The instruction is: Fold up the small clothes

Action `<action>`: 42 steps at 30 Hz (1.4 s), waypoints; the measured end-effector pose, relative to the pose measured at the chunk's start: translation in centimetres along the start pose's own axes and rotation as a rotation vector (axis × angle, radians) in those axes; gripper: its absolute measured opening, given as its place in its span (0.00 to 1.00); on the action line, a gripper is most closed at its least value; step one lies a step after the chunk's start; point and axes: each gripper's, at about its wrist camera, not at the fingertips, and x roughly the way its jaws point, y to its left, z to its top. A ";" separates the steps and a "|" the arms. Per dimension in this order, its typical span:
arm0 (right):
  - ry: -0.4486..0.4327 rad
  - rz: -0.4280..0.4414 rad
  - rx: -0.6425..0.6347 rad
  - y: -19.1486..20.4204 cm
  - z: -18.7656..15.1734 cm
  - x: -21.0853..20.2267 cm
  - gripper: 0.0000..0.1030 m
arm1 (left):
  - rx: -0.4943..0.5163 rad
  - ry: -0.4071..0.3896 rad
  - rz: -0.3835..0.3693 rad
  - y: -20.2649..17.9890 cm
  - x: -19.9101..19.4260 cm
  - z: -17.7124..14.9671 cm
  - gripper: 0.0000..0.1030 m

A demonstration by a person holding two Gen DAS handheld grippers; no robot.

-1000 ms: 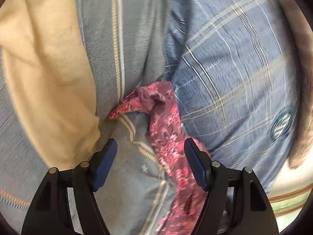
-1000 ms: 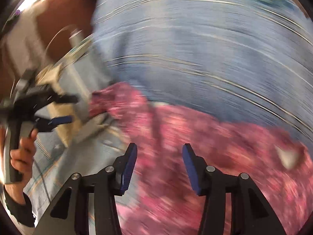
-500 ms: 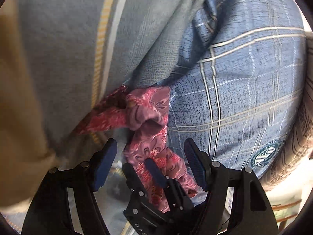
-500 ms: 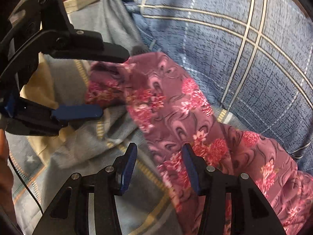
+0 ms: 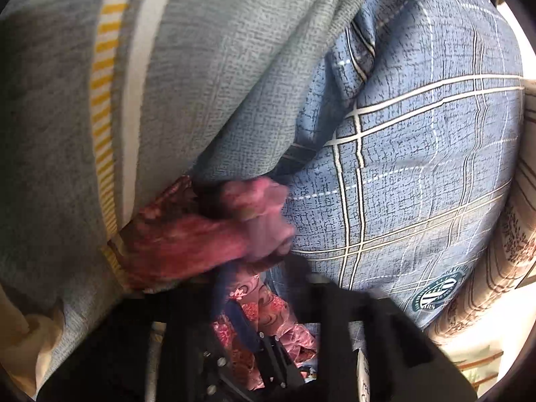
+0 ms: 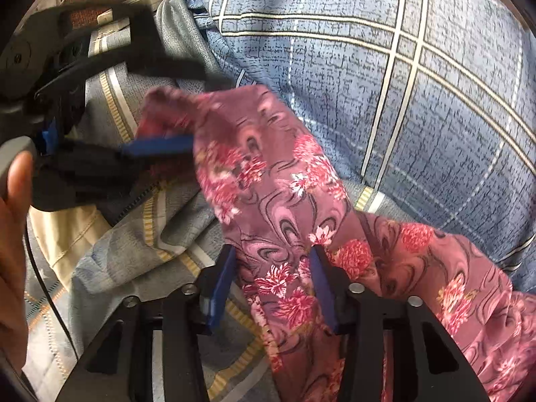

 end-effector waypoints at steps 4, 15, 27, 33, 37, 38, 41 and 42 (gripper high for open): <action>-0.026 0.019 0.035 -1.4 -0.3 -0.7 0.09 | 0.028 -0.009 -0.032 -0.5 -1.0 0.1 0.03; -0.085 0.096 0.068 -4.9 -3.8 -6.4 0.04 | 0.164 -0.075 -0.001 -3.5 -4.9 -2.3 0.04; -0.066 0.201 0.159 -7.0 -14.9 -12.3 0.08 | -0.070 -0.061 0.027 1.0 -3.4 -2.2 0.60; -0.099 0.250 0.207 -8.7 -18.0 -15.6 0.08 | 0.018 -0.002 0.024 -0.9 -1.3 -2.9 0.02; -0.128 0.242 0.250 -10.5 -20.7 -18.6 0.08 | 0.199 -0.040 0.056 -5.9 -2.5 -6.3 0.02; -0.133 0.236 0.263 -11.1 -21.5 -19.2 0.08 | 0.233 -0.041 0.058 -7.1 -2.7 -7.1 0.02; -0.160 0.198 0.326 -14.2 -24.5 -21.3 0.08 | 0.356 -0.048 0.069 -10.9 -2.9 -10.5 0.02; -0.169 0.167 0.346 -15.4 -25.5 -22.3 0.09 | 0.383 -0.049 0.069 -11.8 -2.7 -11.6 0.02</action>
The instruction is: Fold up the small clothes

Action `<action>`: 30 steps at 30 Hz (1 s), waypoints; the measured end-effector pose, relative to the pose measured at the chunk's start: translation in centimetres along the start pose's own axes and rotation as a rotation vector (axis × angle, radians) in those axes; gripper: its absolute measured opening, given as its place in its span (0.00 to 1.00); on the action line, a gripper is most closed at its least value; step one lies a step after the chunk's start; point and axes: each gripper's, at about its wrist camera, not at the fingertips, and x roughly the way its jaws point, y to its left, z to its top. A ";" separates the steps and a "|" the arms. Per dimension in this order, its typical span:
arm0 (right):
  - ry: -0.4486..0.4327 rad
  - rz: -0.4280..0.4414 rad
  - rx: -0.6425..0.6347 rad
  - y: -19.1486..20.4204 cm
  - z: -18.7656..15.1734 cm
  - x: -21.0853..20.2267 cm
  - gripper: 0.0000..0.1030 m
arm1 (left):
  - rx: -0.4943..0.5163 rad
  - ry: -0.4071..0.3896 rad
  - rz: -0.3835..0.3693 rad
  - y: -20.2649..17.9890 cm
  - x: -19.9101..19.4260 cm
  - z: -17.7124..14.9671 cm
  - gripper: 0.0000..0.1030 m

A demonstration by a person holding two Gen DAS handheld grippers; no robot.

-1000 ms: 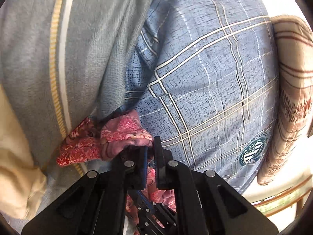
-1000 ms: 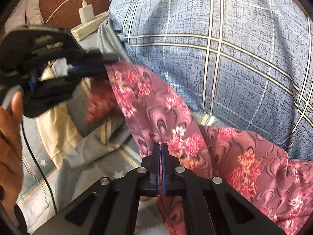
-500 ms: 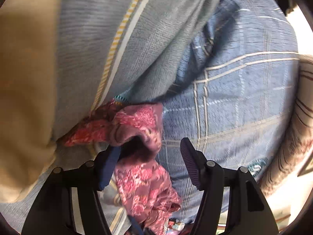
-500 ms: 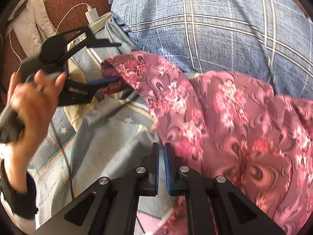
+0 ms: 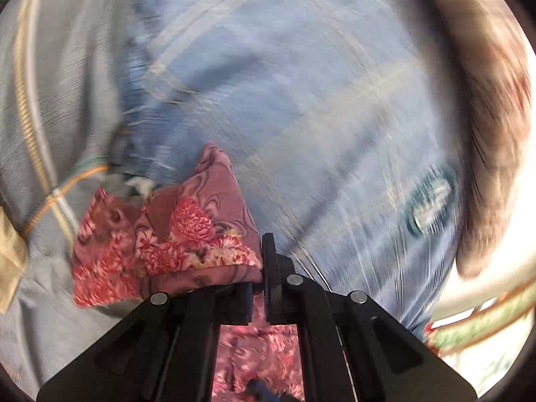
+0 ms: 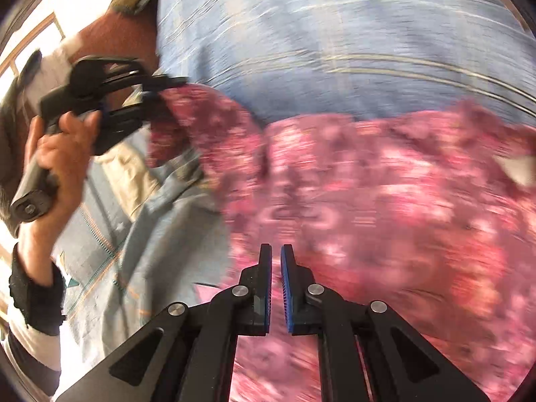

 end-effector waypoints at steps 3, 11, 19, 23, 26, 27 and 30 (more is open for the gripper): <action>-0.025 -0.074 0.074 -4.5 -0.7 -2.9 0.10 | 0.080 0.006 -0.008 -3.8 0.0 -2.1 0.02; -0.107 -0.139 0.329 -14.3 -4.6 -10.5 0.14 | 0.286 0.075 0.030 -11.9 3.9 -10.2 0.02; -0.179 -0.087 0.521 -18.6 -7.5 -12.7 0.15 | 0.424 0.287 0.123 -16.1 13.9 -20.3 0.02; -0.189 -0.068 0.519 -18.8 -7.9 -13.1 0.15 | 0.493 0.340 0.230 -16.4 17.8 -24.2 0.03; -0.193 -0.049 0.528 -19.0 -8.2 -13.2 0.15 | 0.525 0.361 0.298 -16.1 19.1 -25.8 0.08; -0.195 -0.043 0.529 -19.1 -8.3 -13.2 0.15 | 0.544 0.370 0.315 -15.9 19.1 -26.2 0.14; -0.196 -0.038 0.534 -18.9 -8.3 -13.1 0.15 | 0.580 0.425 0.344 -16.1 19.0 -26.9 0.31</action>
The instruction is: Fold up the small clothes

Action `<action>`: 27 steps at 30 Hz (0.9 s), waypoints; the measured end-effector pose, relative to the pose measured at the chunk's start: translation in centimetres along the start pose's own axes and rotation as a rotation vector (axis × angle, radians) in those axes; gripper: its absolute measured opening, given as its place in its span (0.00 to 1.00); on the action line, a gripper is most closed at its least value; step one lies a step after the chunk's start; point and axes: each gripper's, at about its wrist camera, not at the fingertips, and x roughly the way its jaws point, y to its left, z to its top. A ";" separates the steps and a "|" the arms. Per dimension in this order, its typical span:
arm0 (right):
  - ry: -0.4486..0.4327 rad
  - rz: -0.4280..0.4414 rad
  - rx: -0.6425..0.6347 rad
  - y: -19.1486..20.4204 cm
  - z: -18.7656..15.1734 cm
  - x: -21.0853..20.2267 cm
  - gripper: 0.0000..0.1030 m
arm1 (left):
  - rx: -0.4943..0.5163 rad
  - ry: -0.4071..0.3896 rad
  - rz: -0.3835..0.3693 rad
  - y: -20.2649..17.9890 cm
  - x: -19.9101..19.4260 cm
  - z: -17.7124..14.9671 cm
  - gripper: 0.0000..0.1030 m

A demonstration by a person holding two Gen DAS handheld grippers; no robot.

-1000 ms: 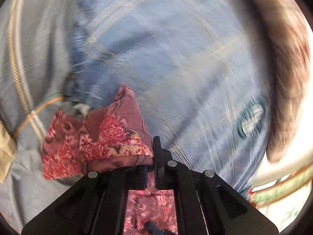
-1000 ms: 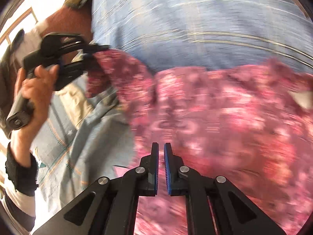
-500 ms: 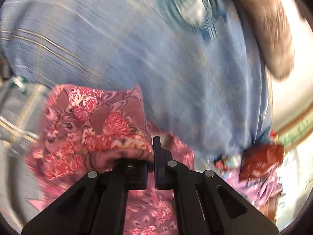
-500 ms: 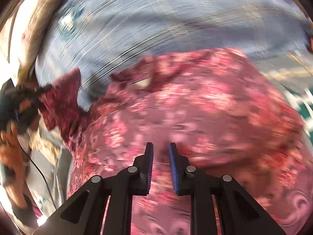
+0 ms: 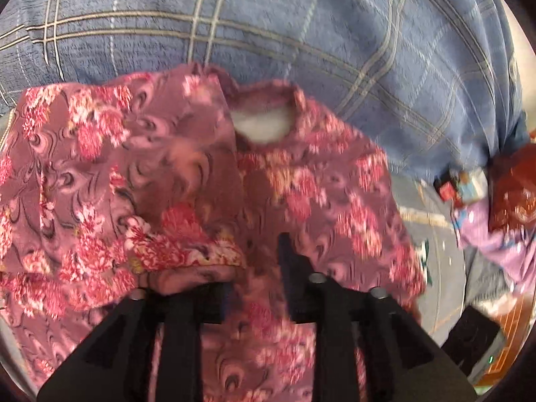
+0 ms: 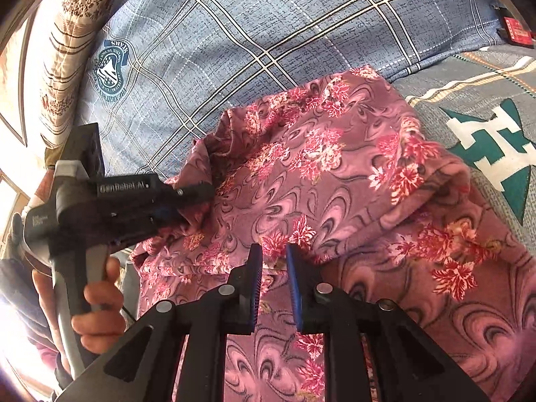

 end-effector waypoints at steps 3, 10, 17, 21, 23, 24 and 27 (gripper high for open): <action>0.001 -0.004 0.011 0.1 0.0 0.1 0.16 | 0.017 0.022 -0.029 0.5 -1.6 -1.0 0.44; -0.030 -0.057 -0.125 4.4 0.1 -0.3 0.32 | -0.141 -0.138 -0.236 10.0 -9.5 -4.2 0.70; 0.058 0.040 -0.300 12.6 -0.7 4.5 0.44 | -0.439 -0.120 -0.378 20.9 -6.9 -4.0 0.70; 0.134 0.119 -0.180 14.3 -0.3 8.9 0.46 | -0.493 -0.078 -0.428 21.9 -5.1 -3.6 0.70; 0.151 0.147 -0.117 14.5 -0.4 10.8 0.46 | -0.507 -0.078 -0.431 22.2 -5.2 -3.4 0.70; 0.156 0.161 -0.087 14.7 -0.3 11.8 0.46 | -0.508 -0.078 -0.425 22.2 -5.0 -3.3 0.70; 0.160 0.238 0.047 14.3 -0.3 14.0 0.29 | -0.511 -0.095 -0.426 22.0 -4.7 -3.2 0.68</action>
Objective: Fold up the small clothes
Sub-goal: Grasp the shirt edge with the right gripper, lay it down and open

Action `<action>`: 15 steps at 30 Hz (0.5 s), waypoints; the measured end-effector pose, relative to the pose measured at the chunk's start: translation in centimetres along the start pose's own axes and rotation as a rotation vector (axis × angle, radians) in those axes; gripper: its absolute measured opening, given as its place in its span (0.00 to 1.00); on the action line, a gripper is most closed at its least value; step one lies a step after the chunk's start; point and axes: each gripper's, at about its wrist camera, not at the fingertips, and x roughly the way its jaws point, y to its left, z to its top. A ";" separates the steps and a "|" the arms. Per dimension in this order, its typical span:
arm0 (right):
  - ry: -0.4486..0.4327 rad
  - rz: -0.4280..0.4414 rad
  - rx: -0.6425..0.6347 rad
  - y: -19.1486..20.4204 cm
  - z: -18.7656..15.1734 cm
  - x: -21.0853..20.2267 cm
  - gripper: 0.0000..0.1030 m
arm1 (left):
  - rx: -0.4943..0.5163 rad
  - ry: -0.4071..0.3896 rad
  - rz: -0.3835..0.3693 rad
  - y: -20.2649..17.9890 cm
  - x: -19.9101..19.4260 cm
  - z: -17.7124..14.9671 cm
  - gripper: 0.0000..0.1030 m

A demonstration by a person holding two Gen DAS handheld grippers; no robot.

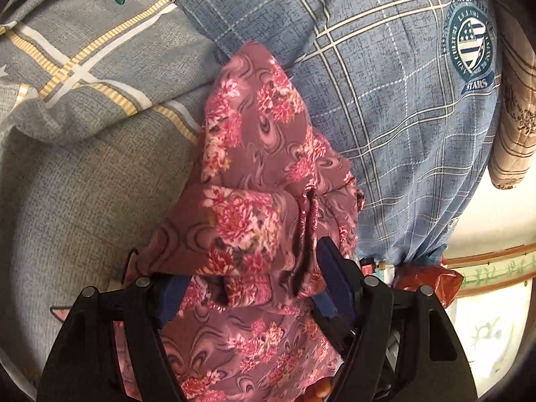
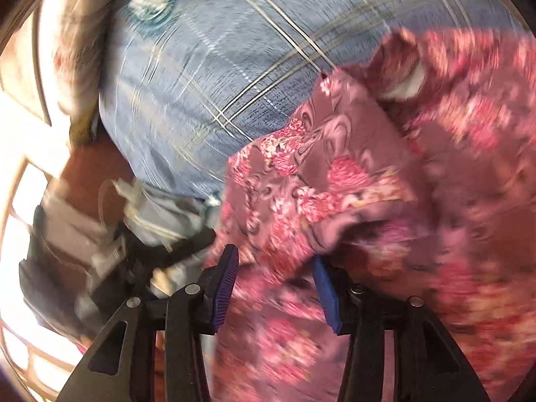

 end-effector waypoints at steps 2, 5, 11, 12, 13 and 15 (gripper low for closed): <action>0.000 0.058 0.055 -0.2 0.2 0.3 0.06 | 0.021 -0.027 0.028 0.0 -0.5 -0.1 0.52; -0.088 0.161 0.105 -0.3 1.0 -2.4 0.06 | 0.038 -0.033 0.066 -0.1 -0.3 0.0 0.28; -0.373 0.200 0.350 -7.4 2.5 -10.7 0.06 | 0.055 -0.041 0.114 -0.5 0.2 -0.3 0.27; -0.401 0.198 0.443 -9.9 2.1 -11.6 0.07 | 0.057 -0.039 0.120 -0.3 0.1 -0.3 0.27; -0.413 0.195 0.493 -11.3 1.7 -12.0 0.10 | 0.056 -0.034 0.119 -0.4 0.3 -0.3 0.27; -0.404 0.147 0.572 -14.0 0.8 -12.9 0.10 | 0.060 -0.020 0.117 -0.6 0.7 -0.4 0.27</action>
